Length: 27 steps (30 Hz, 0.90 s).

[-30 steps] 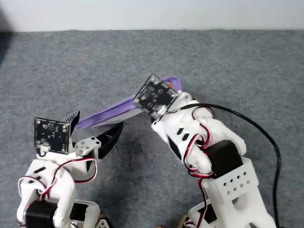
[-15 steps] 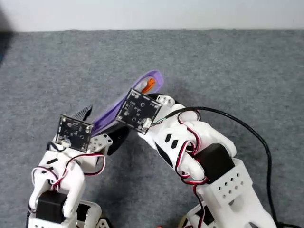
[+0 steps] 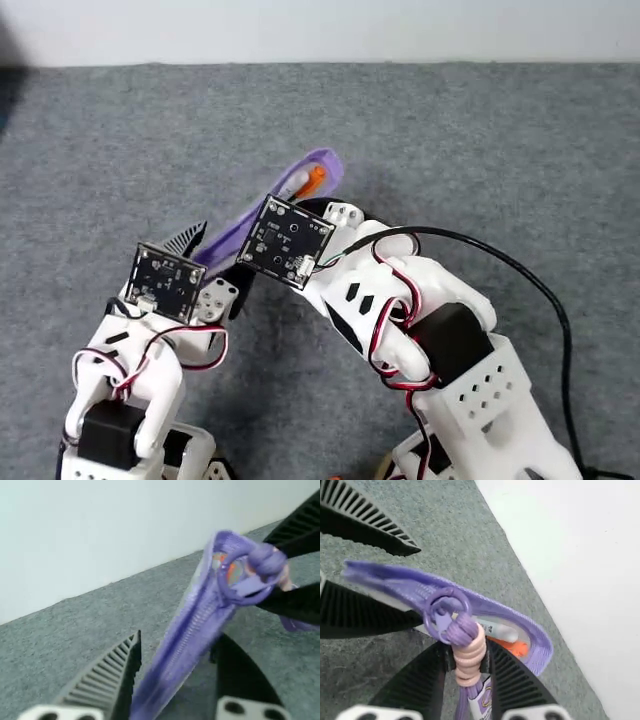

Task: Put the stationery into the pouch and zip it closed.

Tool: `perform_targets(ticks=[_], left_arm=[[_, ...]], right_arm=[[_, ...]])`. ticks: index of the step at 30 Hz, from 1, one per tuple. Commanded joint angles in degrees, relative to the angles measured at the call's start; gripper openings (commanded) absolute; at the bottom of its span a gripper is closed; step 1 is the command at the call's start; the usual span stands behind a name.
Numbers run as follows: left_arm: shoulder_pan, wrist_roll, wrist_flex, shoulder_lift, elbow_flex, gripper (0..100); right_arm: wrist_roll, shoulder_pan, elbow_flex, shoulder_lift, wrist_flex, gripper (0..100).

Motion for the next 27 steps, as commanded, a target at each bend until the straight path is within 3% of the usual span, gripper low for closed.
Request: perform_targets(ticks=[1,14,20,27], left_arm=[[0.18,-0.53,-4.84,-0.79,-0.40,20],[5.36,-3.25,-7.91,-0.79,0.40,20],[5.19,-4.75,-7.91,-0.88,1.45,20],[5.45,-4.84,-7.82,-0.88,1.63,17]], right_arm=[[0.62,-0.22,-0.44,-0.92,-1.01,0.8],[3.87,-4.09,-0.44,-0.92,-1.63,0.8],[8.53,-3.91,-0.44,-0.92,-4.26,0.8],[9.05,-3.91,-0.35,-0.92,-4.44,0.8]])
